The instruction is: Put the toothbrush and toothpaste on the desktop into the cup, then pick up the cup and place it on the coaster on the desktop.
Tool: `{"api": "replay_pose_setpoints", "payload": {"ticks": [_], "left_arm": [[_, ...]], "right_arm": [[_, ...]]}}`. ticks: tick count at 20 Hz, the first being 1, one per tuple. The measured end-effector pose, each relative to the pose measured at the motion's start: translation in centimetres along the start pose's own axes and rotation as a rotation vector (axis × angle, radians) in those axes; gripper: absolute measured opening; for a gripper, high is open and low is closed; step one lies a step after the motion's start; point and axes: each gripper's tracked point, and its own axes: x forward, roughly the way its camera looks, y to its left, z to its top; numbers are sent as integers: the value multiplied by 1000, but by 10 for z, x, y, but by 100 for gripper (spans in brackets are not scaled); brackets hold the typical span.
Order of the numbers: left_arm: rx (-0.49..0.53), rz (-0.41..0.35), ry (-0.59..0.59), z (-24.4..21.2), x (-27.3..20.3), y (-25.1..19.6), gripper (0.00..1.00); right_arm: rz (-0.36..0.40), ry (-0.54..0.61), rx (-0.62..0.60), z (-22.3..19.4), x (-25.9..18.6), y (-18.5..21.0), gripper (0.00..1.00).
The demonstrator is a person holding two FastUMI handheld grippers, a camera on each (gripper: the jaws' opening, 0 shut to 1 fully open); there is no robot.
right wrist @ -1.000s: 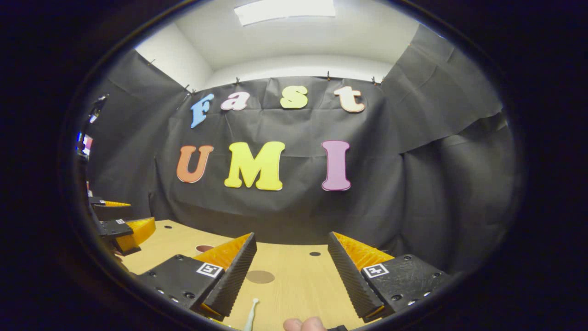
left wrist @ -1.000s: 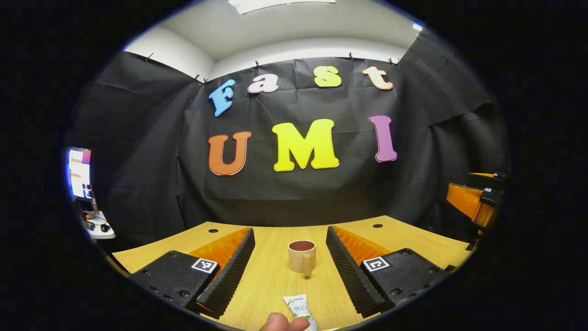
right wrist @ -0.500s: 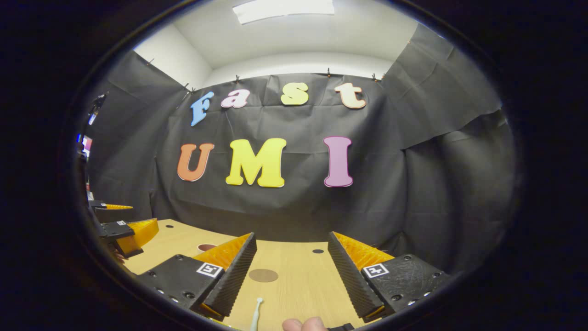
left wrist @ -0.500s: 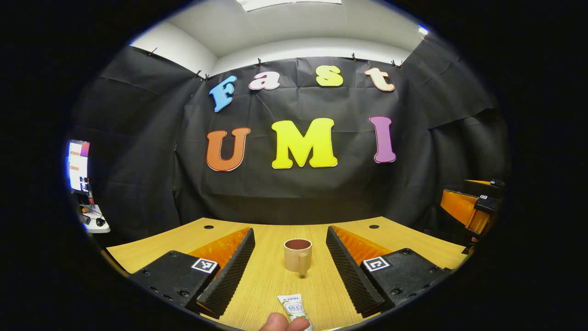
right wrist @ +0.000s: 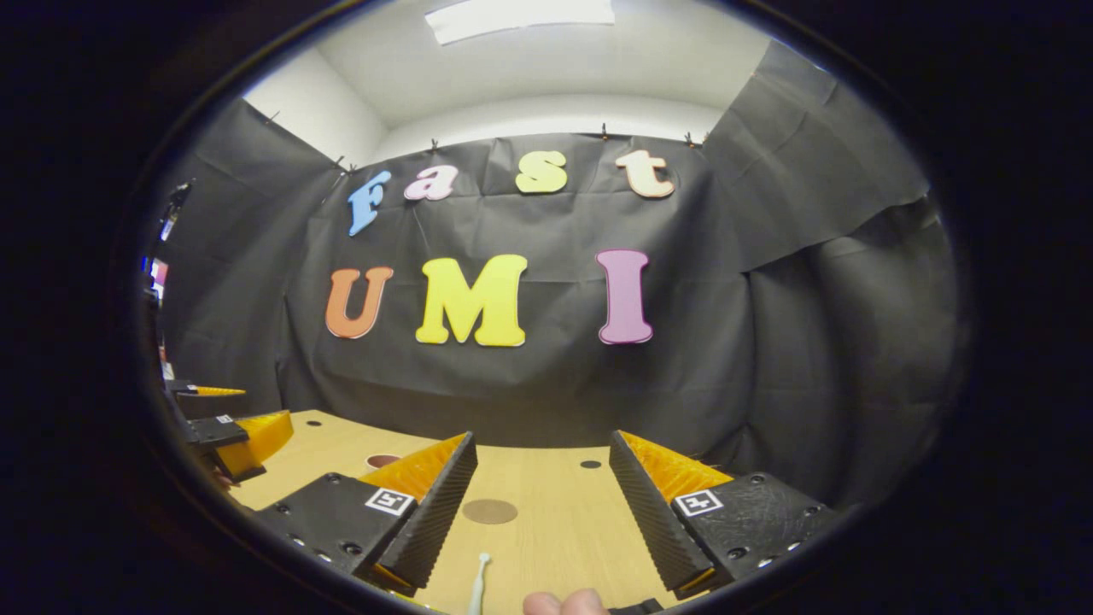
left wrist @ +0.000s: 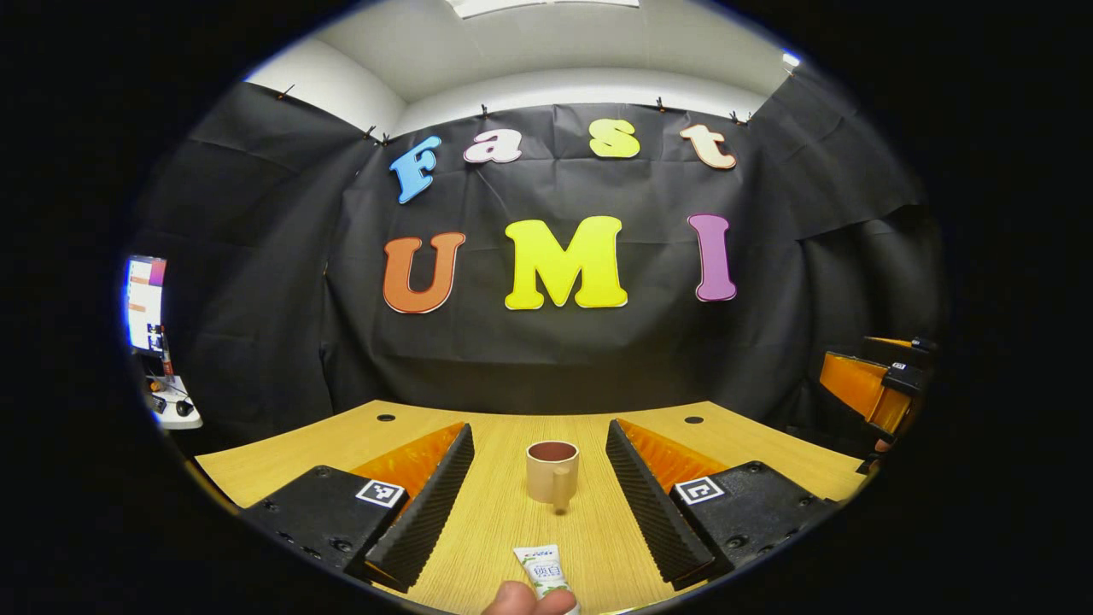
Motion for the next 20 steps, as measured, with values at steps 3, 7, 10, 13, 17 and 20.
{"api": "replay_pose_setpoints", "payload": {"ticks": [3,7,10,13,17,20], "left_arm": [[-3,-3,10,-5,0,-1,99],[-8,-3,51,-19,-1,-4,99],[-6,-9,114,-40,-2,-9,99],[-5,-14,186,-67,-6,-11,99],[-10,-17,291,-103,-11,-13,99],[-24,-25,377,-128,-16,-15,99]], "right_arm": [[6,18,-8,-7,0,2,95],[1,25,-16,-13,-1,0,95],[-6,43,-25,-26,-1,0,95],[3,84,-44,-49,-2,4,95],[40,177,-35,-86,-5,17,95],[56,244,-40,-111,-7,23,95]]}}
